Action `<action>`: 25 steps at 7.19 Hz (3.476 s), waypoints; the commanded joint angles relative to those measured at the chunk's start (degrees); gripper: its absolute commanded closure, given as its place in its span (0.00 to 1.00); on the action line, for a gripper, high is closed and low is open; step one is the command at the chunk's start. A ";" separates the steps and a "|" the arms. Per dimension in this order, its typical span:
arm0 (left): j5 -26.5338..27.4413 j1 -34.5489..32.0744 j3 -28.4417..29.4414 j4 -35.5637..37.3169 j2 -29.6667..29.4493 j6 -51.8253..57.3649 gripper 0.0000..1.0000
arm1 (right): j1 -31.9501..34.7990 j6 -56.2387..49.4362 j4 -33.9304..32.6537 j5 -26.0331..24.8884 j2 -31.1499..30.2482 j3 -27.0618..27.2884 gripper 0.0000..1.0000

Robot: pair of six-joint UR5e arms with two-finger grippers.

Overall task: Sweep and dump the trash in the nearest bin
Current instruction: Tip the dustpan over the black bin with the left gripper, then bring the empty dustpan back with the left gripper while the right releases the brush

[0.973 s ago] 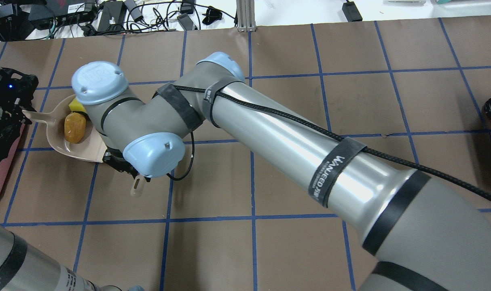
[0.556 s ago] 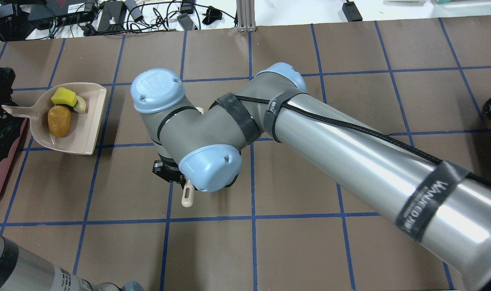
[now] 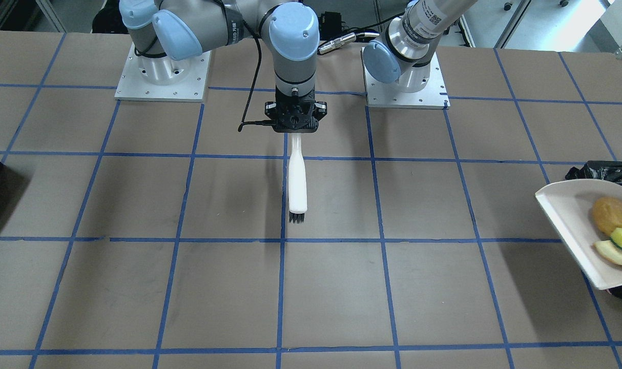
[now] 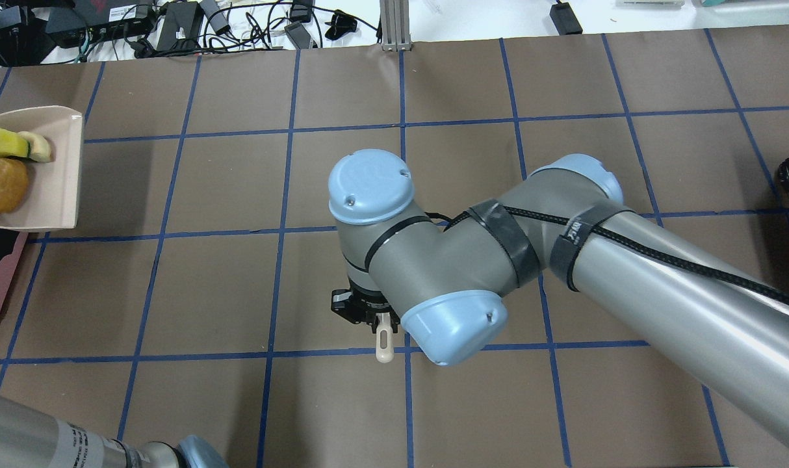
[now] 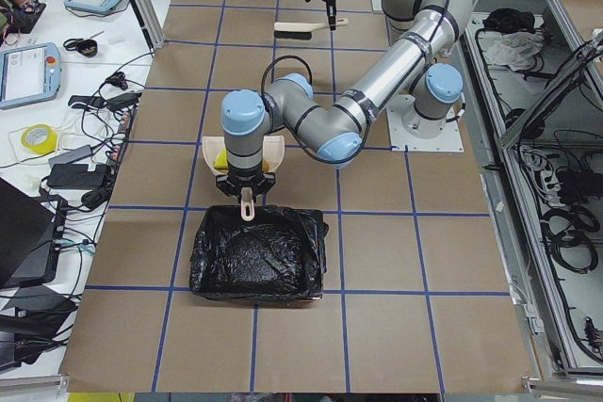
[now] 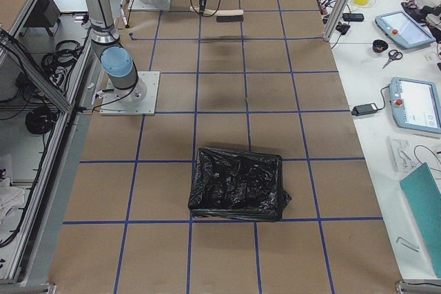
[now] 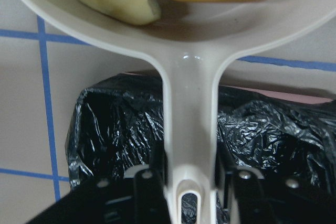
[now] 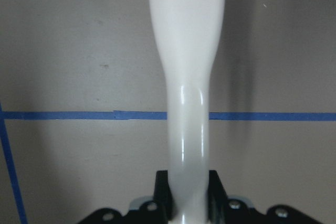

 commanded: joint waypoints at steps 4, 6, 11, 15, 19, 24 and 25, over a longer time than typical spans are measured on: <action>0.89 11.40 10.25 0.77 -5.19 4.06 1.00 | -1.47 -2.24 -6.01 0.42 -0.97 7.98 1.00; 1.07 11.59 14.48 5.16 -8.97 5.46 1.00 | -1.38 -2.06 -8.76 0.68 -0.70 10.20 1.00; 1.42 9.92 7.66 29.99 -9.25 16.23 1.00 | -1.03 -2.15 -9.91 0.68 1.76 10.29 1.00; 3.18 9.65 6.06 34.69 -8.98 20.68 1.00 | -1.03 -2.15 -9.91 0.42 1.85 10.29 0.46; 2.74 7.65 6.76 32.97 -5.14 19.46 1.00 | -1.03 -2.24 -9.91 0.33 1.85 9.94 0.00; 0.54 0.27 6.15 5.05 2.52 -13.87 1.00 | -1.03 -1.27 -9.99 1.21 1.15 8.97 0.00; 0.54 -1.67 5.71 2.65 2.96 -19.78 1.00 | -1.03 -1.18 -9.91 1.30 1.06 8.79 0.00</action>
